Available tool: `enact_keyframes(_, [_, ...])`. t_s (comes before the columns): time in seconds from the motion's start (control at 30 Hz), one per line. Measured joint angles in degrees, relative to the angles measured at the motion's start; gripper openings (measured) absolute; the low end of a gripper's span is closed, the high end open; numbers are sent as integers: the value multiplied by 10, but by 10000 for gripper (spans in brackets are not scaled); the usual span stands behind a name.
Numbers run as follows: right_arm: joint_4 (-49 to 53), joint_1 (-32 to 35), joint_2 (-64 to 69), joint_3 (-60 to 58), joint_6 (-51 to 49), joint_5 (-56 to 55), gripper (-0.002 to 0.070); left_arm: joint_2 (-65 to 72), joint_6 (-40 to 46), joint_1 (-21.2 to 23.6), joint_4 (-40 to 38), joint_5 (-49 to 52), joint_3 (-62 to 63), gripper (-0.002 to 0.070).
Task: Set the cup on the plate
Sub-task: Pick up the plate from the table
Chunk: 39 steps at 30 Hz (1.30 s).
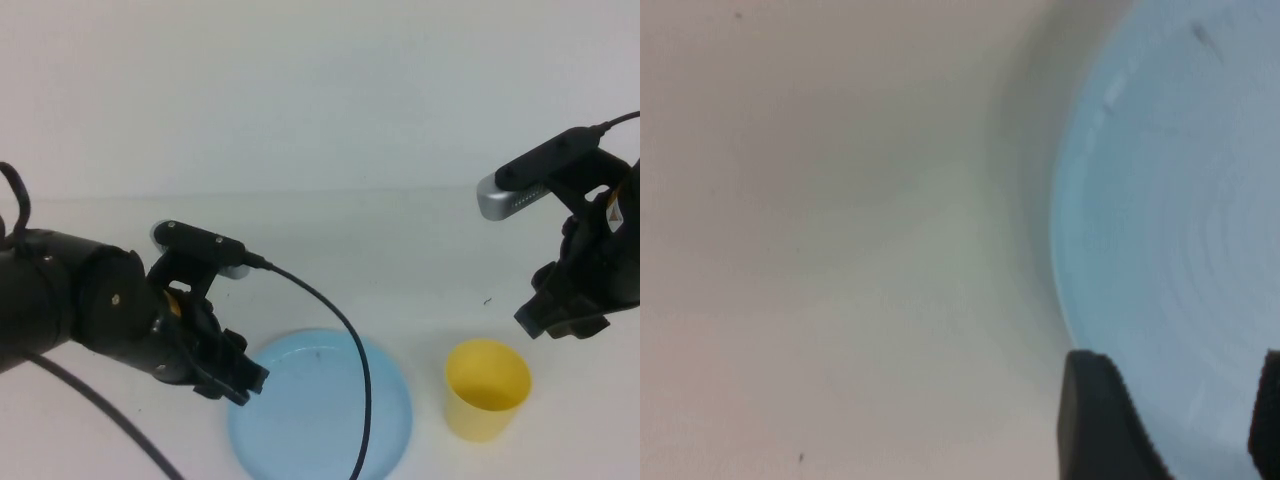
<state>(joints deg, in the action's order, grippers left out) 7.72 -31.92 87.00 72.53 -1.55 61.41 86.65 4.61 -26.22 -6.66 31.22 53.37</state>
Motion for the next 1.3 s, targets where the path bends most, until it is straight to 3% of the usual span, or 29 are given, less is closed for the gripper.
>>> enact_keyframes(0.23, [9,0,0,0,-3,4,362,26,-5,0,-6,-19,0,323])
enact_keyframes(0.87, [9,0,0,0,-3,-9,364,141,-5,0,-12,71,97,324])
enact_keyframes(1.3, [-5,0,9,0,-3,-12,364,196,-4,0,24,89,140,301])
